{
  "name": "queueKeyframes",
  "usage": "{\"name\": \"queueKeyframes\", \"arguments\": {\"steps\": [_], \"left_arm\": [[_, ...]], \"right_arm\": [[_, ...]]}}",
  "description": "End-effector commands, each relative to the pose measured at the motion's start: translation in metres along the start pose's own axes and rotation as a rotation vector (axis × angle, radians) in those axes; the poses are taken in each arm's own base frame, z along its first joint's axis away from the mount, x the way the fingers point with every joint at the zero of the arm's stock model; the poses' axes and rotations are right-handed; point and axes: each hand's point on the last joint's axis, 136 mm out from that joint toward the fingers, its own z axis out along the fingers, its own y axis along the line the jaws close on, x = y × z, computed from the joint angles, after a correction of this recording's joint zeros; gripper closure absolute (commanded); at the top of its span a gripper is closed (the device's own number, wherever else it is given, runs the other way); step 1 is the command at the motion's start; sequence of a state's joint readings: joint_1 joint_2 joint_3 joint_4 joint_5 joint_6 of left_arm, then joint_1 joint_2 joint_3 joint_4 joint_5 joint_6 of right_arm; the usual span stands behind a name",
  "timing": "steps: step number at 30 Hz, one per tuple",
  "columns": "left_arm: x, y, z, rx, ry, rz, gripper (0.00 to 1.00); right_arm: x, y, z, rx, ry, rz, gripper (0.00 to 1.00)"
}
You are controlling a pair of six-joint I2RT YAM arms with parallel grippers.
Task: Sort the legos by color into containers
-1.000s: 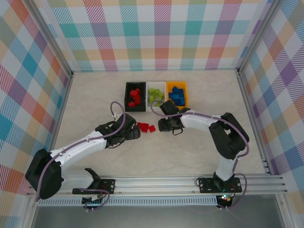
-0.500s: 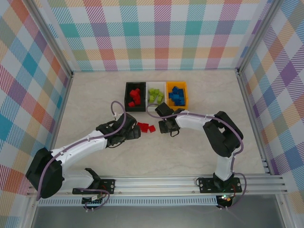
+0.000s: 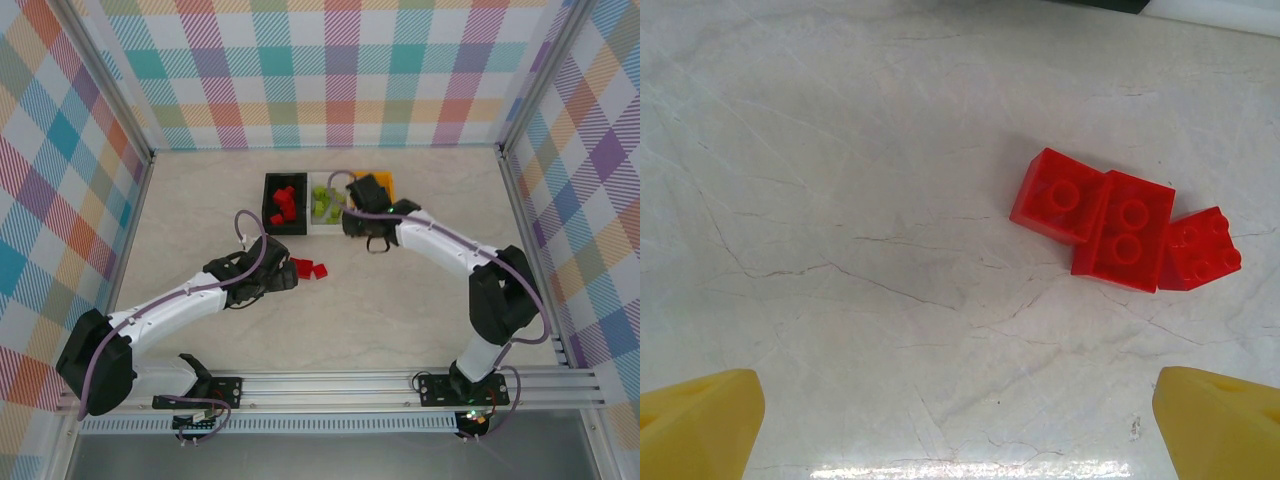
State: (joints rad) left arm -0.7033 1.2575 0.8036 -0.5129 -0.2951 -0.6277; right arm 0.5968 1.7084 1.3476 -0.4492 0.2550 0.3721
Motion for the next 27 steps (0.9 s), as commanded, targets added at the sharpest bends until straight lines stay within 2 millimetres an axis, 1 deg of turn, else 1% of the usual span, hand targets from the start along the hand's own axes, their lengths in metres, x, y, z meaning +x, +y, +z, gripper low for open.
{"name": "queueKeyframes", "arguments": {"steps": [1,5,8,10,13,15,17,19,21,23,25,27], "left_arm": [[-0.007,-0.005,-0.003,0.018,-0.007,0.002,0.0],[-0.006,-0.003,-0.006,0.02,-0.003,0.003,0.0],[-0.006,-0.003,-0.007,0.022,-0.004,0.003,0.0],[-0.006,-0.003,-0.007,0.023,-0.006,0.0,0.0],[-0.005,-0.005,-0.006,0.034,-0.002,-0.001,0.0],[-0.005,-0.008,-0.005,0.048,0.0,-0.001,0.0],[-0.005,-0.011,-0.003,0.062,0.01,-0.001,0.01],[-0.007,-0.016,-0.001,0.079,0.023,-0.008,0.02],[-0.01,-0.022,0.002,0.102,0.033,-0.017,0.05],[-0.015,-0.028,0.005,0.117,0.037,-0.017,0.08],[-0.019,-0.034,0.01,0.125,0.042,-0.01,0.12],[-0.021,-0.037,0.019,0.108,0.055,0.0,0.16]], "right_arm": [[-0.021,-0.025,0.023,0.062,0.012,0.0,0.66],[-0.046,-0.042,0.049,0.09,0.016,0.05,0.66],[-0.055,-0.048,0.064,0.111,0.032,0.07,0.65],[-0.058,-0.052,0.073,0.122,0.039,0.083,0.64],[-0.06,-0.052,0.079,0.099,0.04,0.107,0.53],[-0.064,-0.049,0.074,0.084,0.026,0.104,0.45],[-0.071,-0.045,0.063,0.06,-0.002,0.101,0.41],[-0.075,-0.042,0.049,0.039,-0.03,0.101,0.39],[-0.077,-0.036,0.029,0.013,-0.06,0.094,0.39],[-0.068,-0.029,0.016,-0.01,-0.076,0.075,0.39],[-0.054,-0.019,0.004,-0.037,-0.08,0.056,0.39],[-0.035,-0.012,-0.004,-0.053,-0.073,0.036,0.39]]}}
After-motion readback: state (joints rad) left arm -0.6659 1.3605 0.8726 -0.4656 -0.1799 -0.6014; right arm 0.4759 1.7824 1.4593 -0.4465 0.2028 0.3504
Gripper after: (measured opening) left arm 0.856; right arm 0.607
